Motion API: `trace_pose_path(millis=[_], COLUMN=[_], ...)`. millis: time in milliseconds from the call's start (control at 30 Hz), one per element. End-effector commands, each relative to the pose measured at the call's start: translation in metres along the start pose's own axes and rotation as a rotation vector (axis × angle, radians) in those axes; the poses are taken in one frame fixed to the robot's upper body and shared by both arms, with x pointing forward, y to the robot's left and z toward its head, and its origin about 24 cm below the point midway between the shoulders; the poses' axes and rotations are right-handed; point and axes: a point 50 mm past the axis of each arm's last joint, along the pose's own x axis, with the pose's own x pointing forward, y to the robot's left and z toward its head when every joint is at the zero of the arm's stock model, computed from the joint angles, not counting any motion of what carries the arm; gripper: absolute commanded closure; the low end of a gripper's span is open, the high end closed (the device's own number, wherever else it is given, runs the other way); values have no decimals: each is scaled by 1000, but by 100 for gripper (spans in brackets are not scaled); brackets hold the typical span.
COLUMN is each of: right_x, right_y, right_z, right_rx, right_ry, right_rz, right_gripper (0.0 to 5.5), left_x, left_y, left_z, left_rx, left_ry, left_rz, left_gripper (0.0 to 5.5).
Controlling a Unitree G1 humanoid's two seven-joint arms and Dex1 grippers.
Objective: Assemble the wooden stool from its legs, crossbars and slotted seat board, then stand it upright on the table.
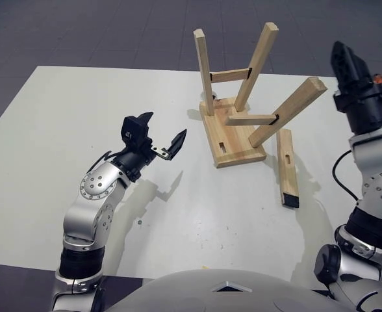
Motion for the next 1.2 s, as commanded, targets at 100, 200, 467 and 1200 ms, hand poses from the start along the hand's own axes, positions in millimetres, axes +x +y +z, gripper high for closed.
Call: trace_pose_path(millis=[100, 200, 467, 1200], right_x=[-34, -44, -75, -91], right_y=[-58, -52, -39, -60], right_z=[-11, -33, -78, -90], right_rx=[-88, -150, -385, -635], right_ry=[198, 421, 861, 1171], right_rz=[-181, -108, 35, -101], right_gripper=[113, 64, 13, 268], left_x=[-5, -7, -4, -2], left_y=[-1, -2, -7, -16], left_z=[-1, -3, -6, -11], left_rx=[-9, -9, -1, -18], left_ry=[-2, 7, 21, 3], left_rz=[22, 10, -12, 17], left_gripper=[10, 10, 10, 10])
